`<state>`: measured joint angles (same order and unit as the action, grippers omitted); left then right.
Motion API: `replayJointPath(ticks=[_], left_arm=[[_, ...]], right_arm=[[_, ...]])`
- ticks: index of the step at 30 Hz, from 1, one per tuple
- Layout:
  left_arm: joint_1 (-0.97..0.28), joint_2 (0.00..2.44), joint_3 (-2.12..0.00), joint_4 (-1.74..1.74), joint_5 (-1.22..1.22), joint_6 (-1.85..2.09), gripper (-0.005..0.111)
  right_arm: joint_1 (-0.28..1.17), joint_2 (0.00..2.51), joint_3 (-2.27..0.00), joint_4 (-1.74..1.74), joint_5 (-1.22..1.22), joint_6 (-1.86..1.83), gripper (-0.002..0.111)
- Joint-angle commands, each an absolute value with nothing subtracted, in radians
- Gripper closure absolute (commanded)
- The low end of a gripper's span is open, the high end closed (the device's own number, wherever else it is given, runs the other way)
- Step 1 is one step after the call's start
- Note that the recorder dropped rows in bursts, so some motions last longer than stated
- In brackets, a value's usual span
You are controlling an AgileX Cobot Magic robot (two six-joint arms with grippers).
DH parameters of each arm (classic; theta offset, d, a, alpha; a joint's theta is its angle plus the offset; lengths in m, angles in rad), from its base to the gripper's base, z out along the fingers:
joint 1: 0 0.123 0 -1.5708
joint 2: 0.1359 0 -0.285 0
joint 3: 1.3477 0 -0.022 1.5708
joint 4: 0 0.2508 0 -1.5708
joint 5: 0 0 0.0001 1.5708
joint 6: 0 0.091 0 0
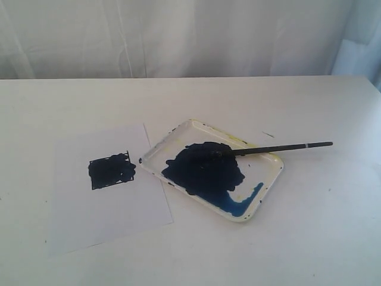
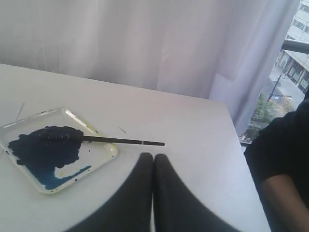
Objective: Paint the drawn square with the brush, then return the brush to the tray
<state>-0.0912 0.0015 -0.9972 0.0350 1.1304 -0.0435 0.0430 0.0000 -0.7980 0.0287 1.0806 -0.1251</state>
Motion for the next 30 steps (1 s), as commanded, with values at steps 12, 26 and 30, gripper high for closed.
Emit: replayJointPath(ticks=[12, 26, 30], left_arm=[[-0.092, 0.000, -0.393, 0.000, 0.476, -0.052, 0.107], [-0.092, 0.000, 0.000, 0.015, 0.045, 0.000, 0.107], [-0.092, 0.000, 0.000, 0.013, 0.059, -0.007, 0.107]], right_arm=[[0.040, 0.000, -0.341, 0.015, 0.491, -0.126, 0.108], [0.040, 0.000, -0.008, 0.046, 0.118, -0.164, 0.108], [0.040, 0.000, 0.000, 0.049, 0.214, -0.153, 0.108]])
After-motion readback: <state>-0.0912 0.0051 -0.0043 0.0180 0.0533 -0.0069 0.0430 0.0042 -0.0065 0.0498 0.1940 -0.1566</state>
